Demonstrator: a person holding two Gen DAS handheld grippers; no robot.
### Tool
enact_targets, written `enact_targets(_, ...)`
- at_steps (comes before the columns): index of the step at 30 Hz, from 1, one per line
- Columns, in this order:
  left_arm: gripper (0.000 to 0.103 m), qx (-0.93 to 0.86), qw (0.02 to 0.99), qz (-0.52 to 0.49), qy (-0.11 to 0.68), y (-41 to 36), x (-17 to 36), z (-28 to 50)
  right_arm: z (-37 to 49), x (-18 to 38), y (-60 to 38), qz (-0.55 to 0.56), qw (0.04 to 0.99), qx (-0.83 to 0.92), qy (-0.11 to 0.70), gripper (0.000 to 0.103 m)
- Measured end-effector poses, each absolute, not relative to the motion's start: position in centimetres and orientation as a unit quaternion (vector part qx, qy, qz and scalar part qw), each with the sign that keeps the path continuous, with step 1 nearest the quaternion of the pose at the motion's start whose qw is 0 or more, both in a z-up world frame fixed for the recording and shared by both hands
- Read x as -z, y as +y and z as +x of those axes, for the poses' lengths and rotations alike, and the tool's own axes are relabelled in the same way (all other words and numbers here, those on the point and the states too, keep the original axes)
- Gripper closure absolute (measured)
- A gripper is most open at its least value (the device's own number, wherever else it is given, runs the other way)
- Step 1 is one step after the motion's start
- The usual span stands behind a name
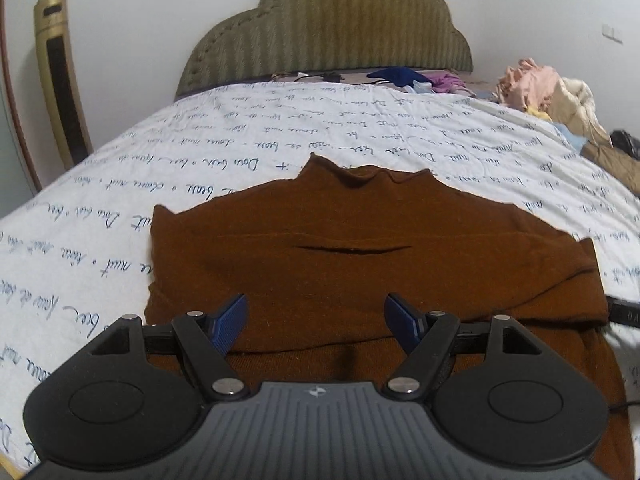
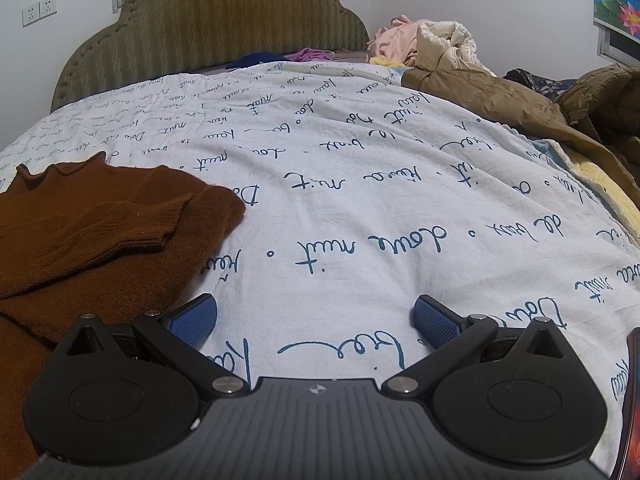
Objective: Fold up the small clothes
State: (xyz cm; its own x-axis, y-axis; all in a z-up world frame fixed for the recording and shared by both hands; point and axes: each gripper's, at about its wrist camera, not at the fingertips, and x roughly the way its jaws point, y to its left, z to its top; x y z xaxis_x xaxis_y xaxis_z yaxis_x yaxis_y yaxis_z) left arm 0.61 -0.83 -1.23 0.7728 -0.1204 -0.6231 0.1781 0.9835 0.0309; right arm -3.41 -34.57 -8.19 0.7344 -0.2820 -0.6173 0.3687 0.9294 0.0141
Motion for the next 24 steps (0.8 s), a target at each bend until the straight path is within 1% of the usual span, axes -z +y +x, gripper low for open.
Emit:
enact_targets(7, 0.028, 0.085, 0.941, 0.059, 0.321, -1.4, 0.8, 0.0, -3.4, 8.2, -34.6, 0.068, 0.929, 0.175, 0.320, 0.000)
enact_targets(24, 0.027, 0.087, 0.940, 0.057, 0.325, -0.7, 0.5, -0.4, -3.4, 8.2, -34.6, 0.068, 0.929, 0.176, 0.319, 0.000)
